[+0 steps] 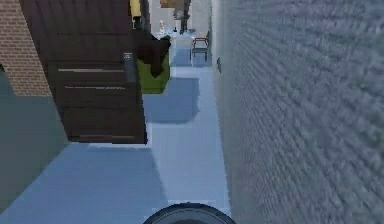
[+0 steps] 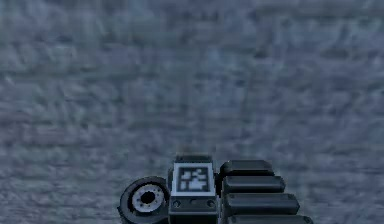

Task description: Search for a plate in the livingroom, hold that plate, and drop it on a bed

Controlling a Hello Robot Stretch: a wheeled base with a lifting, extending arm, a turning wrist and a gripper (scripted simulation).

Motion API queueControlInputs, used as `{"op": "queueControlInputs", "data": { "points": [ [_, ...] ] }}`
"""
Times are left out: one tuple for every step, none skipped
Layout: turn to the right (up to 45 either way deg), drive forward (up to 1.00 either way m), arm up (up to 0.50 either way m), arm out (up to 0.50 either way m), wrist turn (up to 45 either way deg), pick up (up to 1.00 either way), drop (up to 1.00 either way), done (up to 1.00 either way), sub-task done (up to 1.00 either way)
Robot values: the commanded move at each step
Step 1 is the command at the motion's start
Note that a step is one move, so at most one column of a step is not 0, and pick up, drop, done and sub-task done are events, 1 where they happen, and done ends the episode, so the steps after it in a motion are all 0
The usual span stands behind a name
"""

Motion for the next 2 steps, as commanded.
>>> {"op": "queueControlInputs", "data": {
  "points": [
    [0.0,1.0,0.0,0.0,0.0,0.0,0.0,0.0,0.0],
    [0.0,1.0,0.0,0.0,0.0,0.0,0.0,0.0,0.0]
  ]
}}
